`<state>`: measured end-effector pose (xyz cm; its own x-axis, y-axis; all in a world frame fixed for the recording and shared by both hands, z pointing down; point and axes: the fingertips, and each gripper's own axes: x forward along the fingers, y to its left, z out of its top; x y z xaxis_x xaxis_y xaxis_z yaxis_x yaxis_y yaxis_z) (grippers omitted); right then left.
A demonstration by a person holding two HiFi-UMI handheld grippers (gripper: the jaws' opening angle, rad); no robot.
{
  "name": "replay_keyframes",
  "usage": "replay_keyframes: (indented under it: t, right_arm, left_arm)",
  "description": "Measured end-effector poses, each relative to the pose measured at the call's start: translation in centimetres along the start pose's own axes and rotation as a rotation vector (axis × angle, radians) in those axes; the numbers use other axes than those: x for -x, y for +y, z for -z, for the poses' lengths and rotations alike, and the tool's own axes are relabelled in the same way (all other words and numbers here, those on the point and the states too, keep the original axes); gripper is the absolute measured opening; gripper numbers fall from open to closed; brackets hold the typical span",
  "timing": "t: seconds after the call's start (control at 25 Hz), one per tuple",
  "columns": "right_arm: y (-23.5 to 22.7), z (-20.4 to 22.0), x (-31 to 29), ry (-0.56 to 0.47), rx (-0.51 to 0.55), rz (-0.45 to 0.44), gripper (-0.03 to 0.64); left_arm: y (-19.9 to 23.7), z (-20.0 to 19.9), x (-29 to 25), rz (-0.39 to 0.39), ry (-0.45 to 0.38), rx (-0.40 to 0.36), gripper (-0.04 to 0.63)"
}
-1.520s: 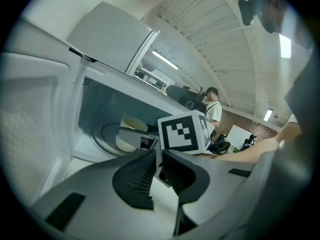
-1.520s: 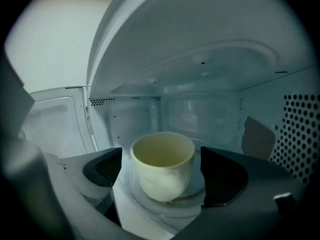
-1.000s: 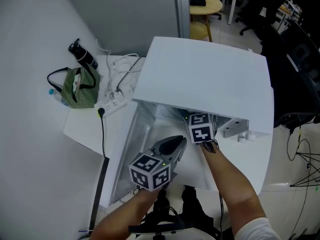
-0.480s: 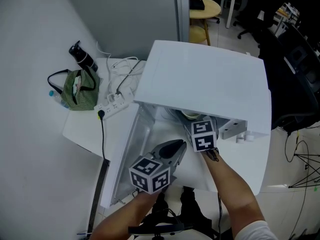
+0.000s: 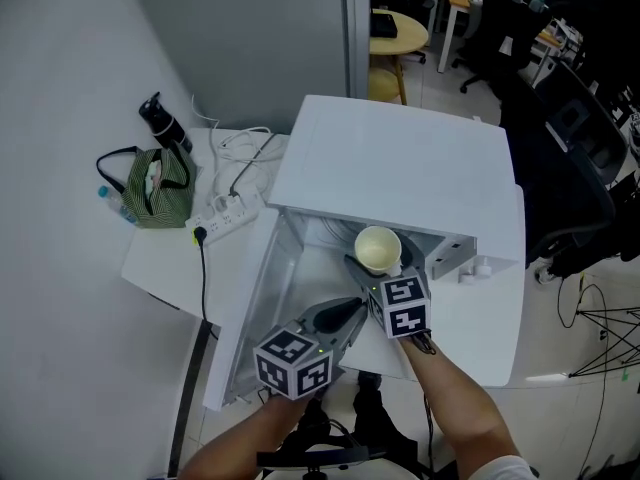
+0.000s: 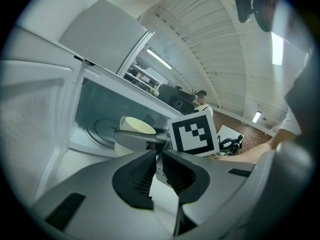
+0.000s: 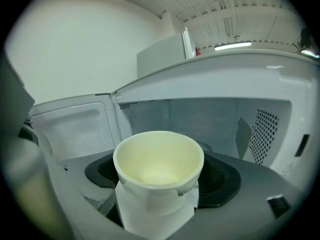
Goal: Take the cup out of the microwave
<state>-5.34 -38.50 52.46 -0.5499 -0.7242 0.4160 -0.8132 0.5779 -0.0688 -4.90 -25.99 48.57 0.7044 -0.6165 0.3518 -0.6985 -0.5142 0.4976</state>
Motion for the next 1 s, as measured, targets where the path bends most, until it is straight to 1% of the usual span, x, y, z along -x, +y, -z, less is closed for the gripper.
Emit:
replay_keyframes:
  t: [0.12,0.28,0.36,0.48,0.68,0.84,1.0]
  right_arm:
    - [0.8,0.2,2.2,0.013,0.008,0.006,0.449]
    - [1.8,0.2,5.5,0.014,0.009,0.014,0.449]
    - [2.3,0.2,7.4,0.027,0.029,0.019,0.449]
    - [2.9,-0.2,9.8,0.007,0.036,0.018,0.449]
    - [4.1,-1.7,14.1,-0.002,0.021,-0.002,0.449]
    - [4.2,-3.2,16.6,-0.012,-0.021,-0.032,0.449]
    - [3.8,-6.4,18.9,-0.045,-0.012,-0.023,0.449]
  left_arm:
    - [-1.6,0.1,1.5,0.031,-0.011,0.005,0.046]
    - [-3.8,-0.1,3.8,0.072,-0.027,-0.01,0.046]
    - [-4.7,-0.3,5.0,0.089,-0.036,-0.012,0.046]
    - [-5.9,-1.0,6.4,0.106,-0.057,-0.021,0.046]
    - [-7.6,-2.0,7.7,0.127,-0.064,-0.049,0.046]
    - [-9.1,-3.2,8.2,0.143,-0.077,-0.102,0.046]
    - [-10.1,-4.5,8.6,0.157,-0.101,-0.125,0.046]
